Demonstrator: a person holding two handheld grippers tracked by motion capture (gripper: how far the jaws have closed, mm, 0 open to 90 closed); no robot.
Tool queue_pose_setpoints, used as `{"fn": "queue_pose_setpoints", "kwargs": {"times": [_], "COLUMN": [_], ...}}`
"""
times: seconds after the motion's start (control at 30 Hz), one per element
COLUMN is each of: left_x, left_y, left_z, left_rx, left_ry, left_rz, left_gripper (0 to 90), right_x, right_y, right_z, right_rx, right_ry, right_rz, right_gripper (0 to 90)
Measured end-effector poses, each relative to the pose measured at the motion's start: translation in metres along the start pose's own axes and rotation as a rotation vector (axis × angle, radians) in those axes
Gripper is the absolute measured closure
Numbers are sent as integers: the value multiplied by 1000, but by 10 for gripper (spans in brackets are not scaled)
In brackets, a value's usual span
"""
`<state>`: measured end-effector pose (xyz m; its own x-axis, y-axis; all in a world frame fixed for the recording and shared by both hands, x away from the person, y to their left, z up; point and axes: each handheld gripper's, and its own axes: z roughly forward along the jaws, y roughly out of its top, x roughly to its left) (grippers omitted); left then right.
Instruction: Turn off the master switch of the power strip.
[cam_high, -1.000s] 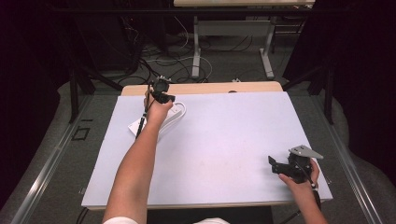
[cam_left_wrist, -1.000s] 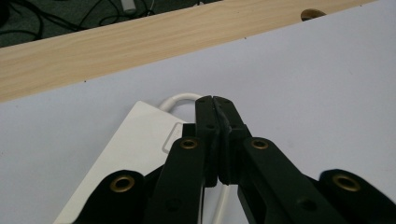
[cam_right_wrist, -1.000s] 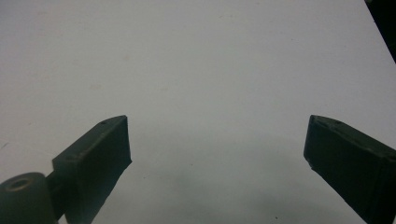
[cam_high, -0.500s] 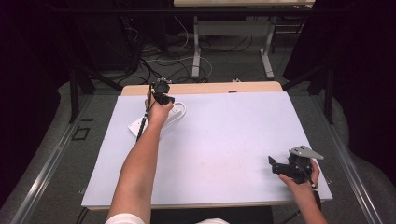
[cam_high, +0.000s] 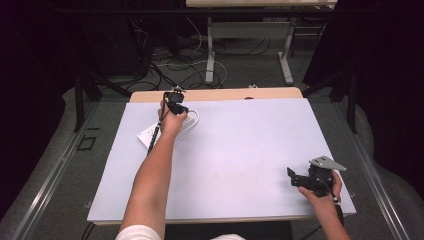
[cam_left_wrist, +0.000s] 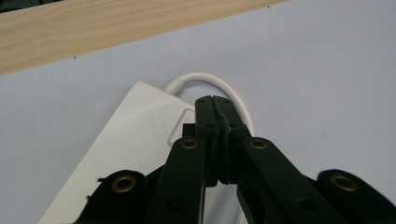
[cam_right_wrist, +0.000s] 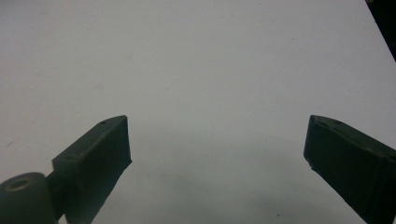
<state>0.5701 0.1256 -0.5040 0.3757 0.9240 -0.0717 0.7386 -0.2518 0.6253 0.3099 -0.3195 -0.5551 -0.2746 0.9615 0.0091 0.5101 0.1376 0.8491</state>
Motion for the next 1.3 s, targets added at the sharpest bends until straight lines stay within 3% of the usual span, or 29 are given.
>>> {"fn": "queue_pose_setpoints", "kwargs": {"times": [0.27, 0.3, 0.33, 0.83, 0.87, 0.9, 1.03, 1.23, 1.3], "left_x": [1, 1, 2, 3, 3, 3, 2, -4, -3], "left_y": [-3, -4, -4, -8, -8, -8, -9, -9, -10], "left_z": [9, 10, 11, 18, 18, 18, 18, 19, 19], "left_rx": [14, 16, 19, 19, 17, 18, 18, 19, 16], "left_ry": [10, 14, 14, 11, 10, 10, 14, 58, 52], "left_rz": [-15, -15, -14, -24, -20, -22, -24, 26, 29], "left_gripper": [900, 900, 900, 900, 900, 900, 900, 900, 900], "right_x": [0, -1, -1, 0, 1, 0, 1, 1, 2], "right_y": [0, 1, 0, 1, 0, 1, 1, 2, 1], "right_z": [-1, -3, -2, -3, -1, -4, -3, -4, -4], "right_rx": [-8, 23, -2, -8, -30, -6, -11, -11, -5], "right_ry": [-3, 0, 1, -6, -10, 2, -4, 6, 7], "right_rz": [-7, -13, -7, -7, -5, -8, -2, -3, -5], "right_gripper": [68, 68, 68, 68, 68, 68, 68, 68, 68]}}
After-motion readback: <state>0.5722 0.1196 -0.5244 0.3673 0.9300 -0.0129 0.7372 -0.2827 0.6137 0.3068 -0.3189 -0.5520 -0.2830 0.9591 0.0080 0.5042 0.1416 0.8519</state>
